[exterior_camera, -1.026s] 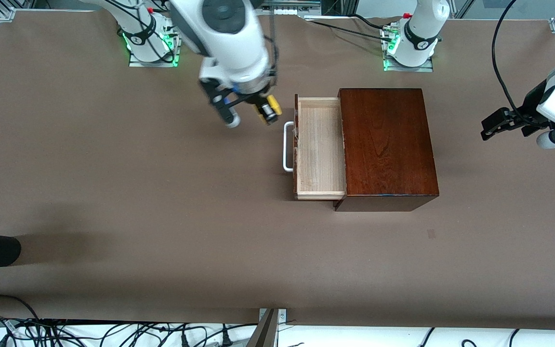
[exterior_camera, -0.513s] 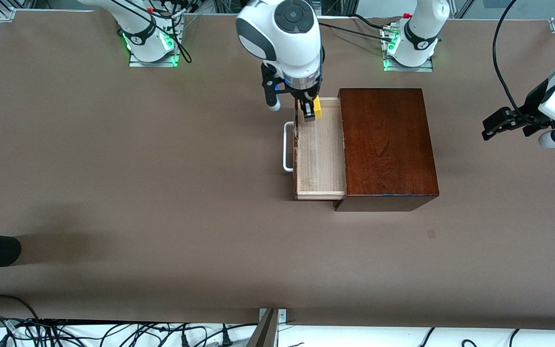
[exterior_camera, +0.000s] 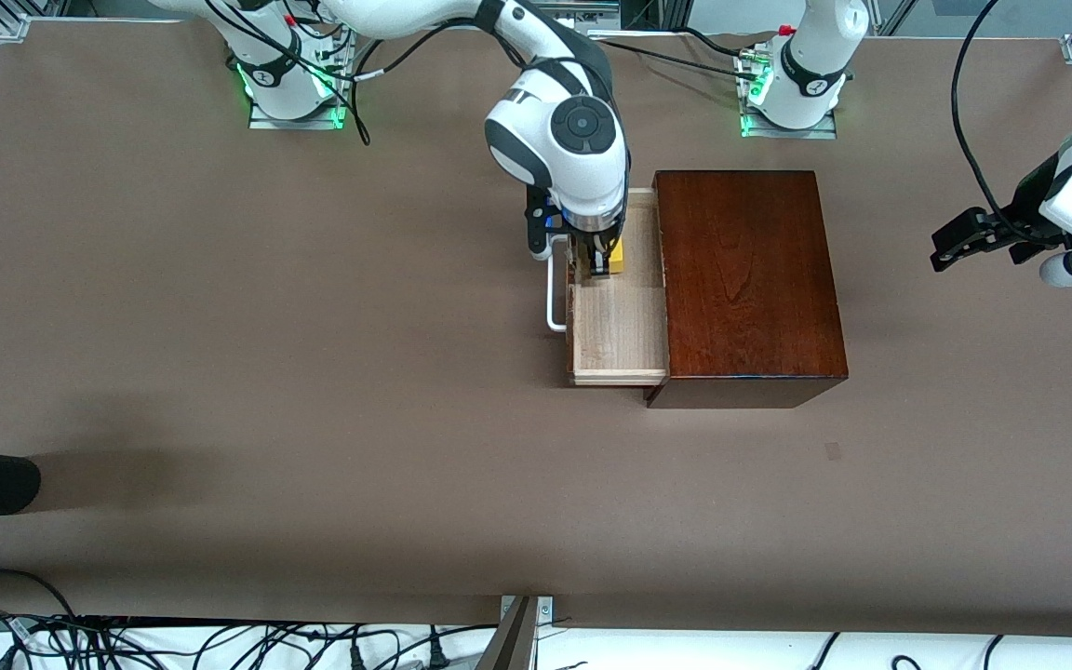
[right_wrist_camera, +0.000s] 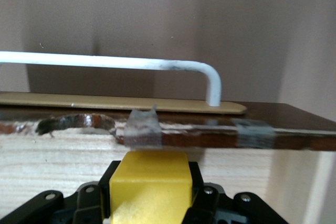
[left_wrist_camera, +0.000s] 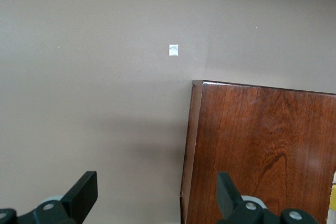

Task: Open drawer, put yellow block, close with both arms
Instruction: 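Lower the yellow cube into the open drawer and open the right gripper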

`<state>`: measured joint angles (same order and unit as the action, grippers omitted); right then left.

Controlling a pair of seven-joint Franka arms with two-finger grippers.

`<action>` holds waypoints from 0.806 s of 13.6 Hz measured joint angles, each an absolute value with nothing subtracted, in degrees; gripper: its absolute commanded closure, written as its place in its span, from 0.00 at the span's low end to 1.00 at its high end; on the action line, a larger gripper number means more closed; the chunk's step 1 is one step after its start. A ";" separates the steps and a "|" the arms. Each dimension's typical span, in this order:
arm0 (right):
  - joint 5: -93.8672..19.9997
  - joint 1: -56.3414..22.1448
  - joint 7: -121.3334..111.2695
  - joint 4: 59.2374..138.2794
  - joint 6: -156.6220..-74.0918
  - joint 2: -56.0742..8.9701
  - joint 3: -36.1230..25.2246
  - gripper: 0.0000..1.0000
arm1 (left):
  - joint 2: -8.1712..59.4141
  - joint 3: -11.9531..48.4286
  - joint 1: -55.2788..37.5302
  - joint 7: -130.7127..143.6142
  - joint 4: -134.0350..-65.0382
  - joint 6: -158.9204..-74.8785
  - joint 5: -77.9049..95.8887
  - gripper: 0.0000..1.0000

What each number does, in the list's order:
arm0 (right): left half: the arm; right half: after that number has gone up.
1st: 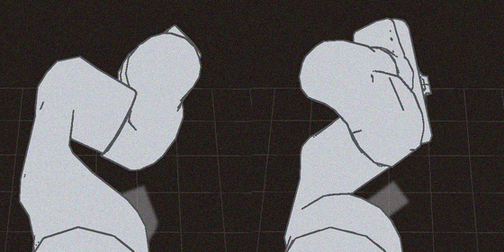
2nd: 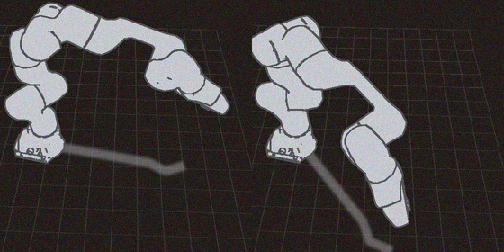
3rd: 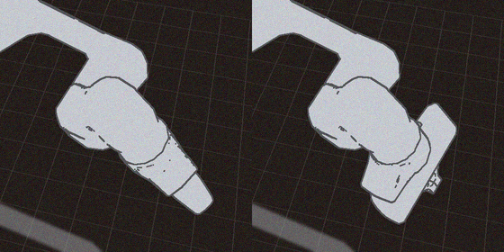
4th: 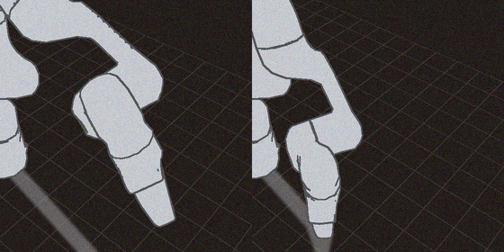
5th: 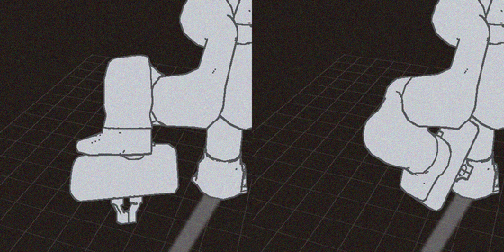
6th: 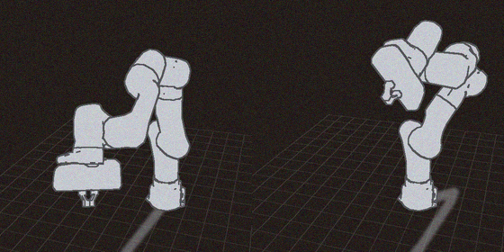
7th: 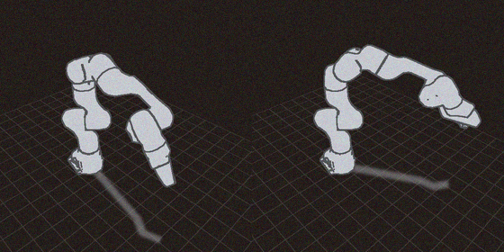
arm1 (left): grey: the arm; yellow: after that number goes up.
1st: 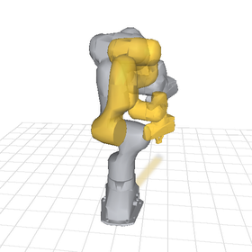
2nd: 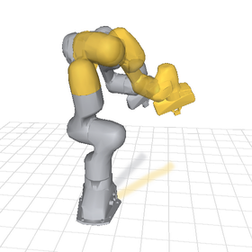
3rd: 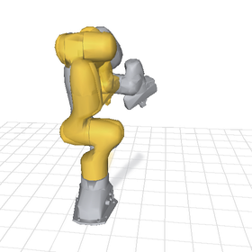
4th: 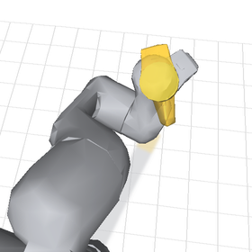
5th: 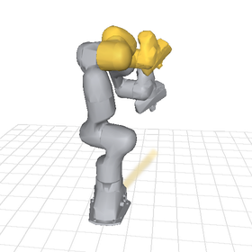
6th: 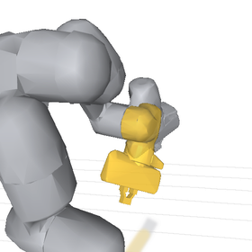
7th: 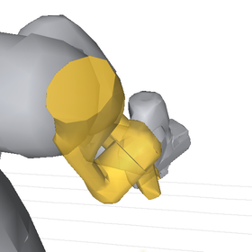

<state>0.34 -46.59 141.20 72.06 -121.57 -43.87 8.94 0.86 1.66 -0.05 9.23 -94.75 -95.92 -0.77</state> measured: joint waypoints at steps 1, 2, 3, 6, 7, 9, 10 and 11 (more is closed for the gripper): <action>0.35 -46.60 141.42 72.04 -122.16 -44.23 8.85 0.45 | 0.88 1.67 -0.05 9.23 -94.75 -95.92 -0.77 0.00; 0.35 -46.63 141.55 72.03 -122.41 -44.43 8.78 0.00 | 0.92 1.68 -0.05 9.23 -94.75 -95.91 -0.77 0.00; 0.35 -46.65 141.66 72.00 -122.52 -44.48 8.72 0.00 | 0.96 1.70 -0.05 9.23 -94.74 -95.92 -0.77 0.00; 0.36 -46.64 141.85 69.32 -120.54 -44.41 8.51 0.00 | 1.01 1.72 -0.05 9.23 -94.73 -95.91 -0.77 0.00; 0.36 -46.62 141.85 67.10 -117.88 -44.31 8.34 0.00 | 1.01 1.72 -0.05 9.23 -94.73 -95.92 -0.77 0.00; 0.36 -46.34 141.80 62.32 -110.69 -43.67 7.91 0.00 | 1.02 1.75 -0.05 9.23 -94.72 -95.91 -0.77 0.00; 0.36 -45.70 141.38 60.65 -108.13 -42.98 7.89 0.00 | 1.02 1.75 -0.05 9.23 -94.71 -95.92 -0.77 0.00; 0.35 -44.72 140.27 59.55 -105.97 -41.85 7.89 0.00 | 1.03 1.76 -0.05 9.23 -94.70 -95.92 -0.77 0.00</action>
<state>0.35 -44.72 140.27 59.55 -105.97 -41.85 7.89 1.03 1.76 -0.05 9.23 -94.70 -95.92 -0.77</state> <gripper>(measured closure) 0.000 0.000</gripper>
